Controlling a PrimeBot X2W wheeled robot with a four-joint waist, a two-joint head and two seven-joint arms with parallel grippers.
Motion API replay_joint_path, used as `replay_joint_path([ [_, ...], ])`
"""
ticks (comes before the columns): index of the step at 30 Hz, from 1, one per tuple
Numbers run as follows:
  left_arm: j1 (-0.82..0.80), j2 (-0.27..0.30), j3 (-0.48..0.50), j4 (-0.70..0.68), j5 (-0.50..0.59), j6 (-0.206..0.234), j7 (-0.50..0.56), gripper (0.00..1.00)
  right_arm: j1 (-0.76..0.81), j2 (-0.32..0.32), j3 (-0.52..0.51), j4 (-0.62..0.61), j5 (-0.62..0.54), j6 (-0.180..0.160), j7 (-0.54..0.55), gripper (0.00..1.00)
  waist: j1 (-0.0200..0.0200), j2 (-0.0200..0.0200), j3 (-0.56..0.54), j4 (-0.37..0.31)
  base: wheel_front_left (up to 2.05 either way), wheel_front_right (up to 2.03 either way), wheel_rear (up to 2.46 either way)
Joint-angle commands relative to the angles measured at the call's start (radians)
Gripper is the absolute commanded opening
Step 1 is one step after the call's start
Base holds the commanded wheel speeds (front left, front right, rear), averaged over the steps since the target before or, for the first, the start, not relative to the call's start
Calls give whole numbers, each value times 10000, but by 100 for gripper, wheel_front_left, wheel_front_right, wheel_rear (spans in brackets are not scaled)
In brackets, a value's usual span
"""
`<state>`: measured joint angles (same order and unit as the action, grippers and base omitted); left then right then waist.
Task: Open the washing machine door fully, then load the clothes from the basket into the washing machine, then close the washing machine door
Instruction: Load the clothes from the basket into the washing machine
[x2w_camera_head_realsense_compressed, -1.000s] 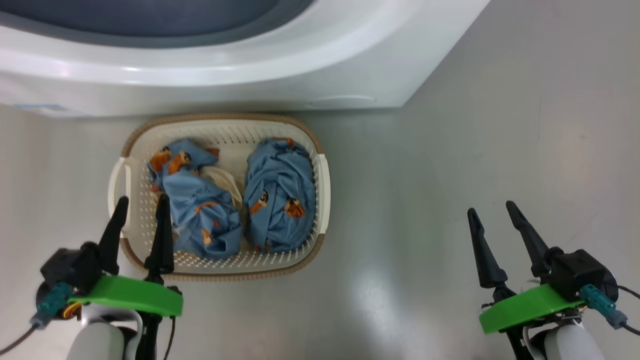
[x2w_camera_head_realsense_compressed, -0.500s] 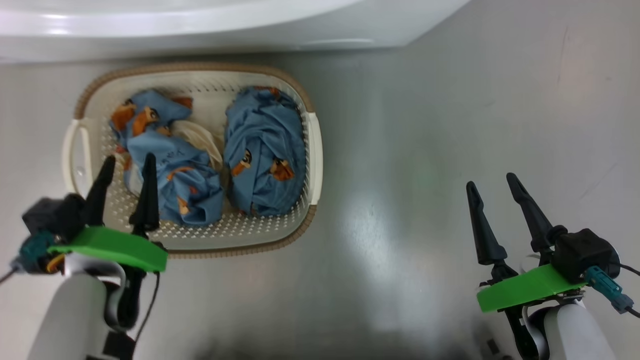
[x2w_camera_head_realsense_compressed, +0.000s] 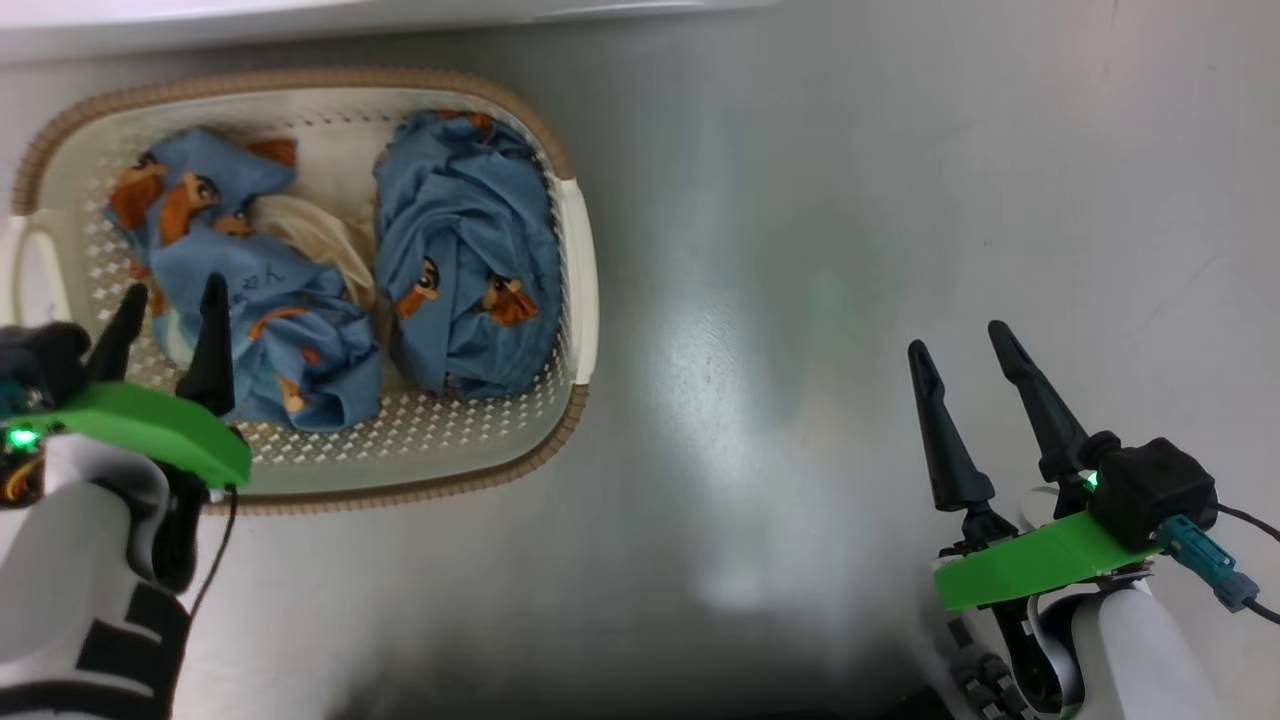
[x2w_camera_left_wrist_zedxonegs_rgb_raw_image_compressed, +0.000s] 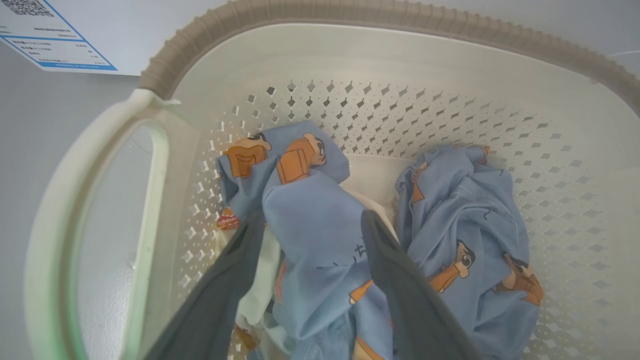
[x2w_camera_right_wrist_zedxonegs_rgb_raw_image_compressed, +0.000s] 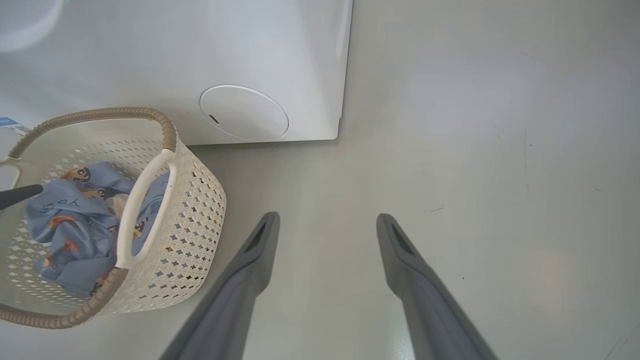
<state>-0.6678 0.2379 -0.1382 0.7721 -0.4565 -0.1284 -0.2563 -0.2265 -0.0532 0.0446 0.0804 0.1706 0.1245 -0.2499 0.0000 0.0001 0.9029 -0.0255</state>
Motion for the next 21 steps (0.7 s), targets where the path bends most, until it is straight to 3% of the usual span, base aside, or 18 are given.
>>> replay_joint_path([
  [1,-86,546,114,248,-96,-23,-55,100,316,30,283,-208,57,62,-118,100,0,-1,259,-182,0,0,0],
  [11,-1380,699,-417,2476,-811,-23,144,100,388,30,462,-249,215,62,-118,100,0,-1,566,-394,0,0,0],
  [21,-2786,436,-1184,3697,-1026,-23,662,100,443,30,600,-256,385,62,-118,100,0,-1,741,-659,0,0,0],
])
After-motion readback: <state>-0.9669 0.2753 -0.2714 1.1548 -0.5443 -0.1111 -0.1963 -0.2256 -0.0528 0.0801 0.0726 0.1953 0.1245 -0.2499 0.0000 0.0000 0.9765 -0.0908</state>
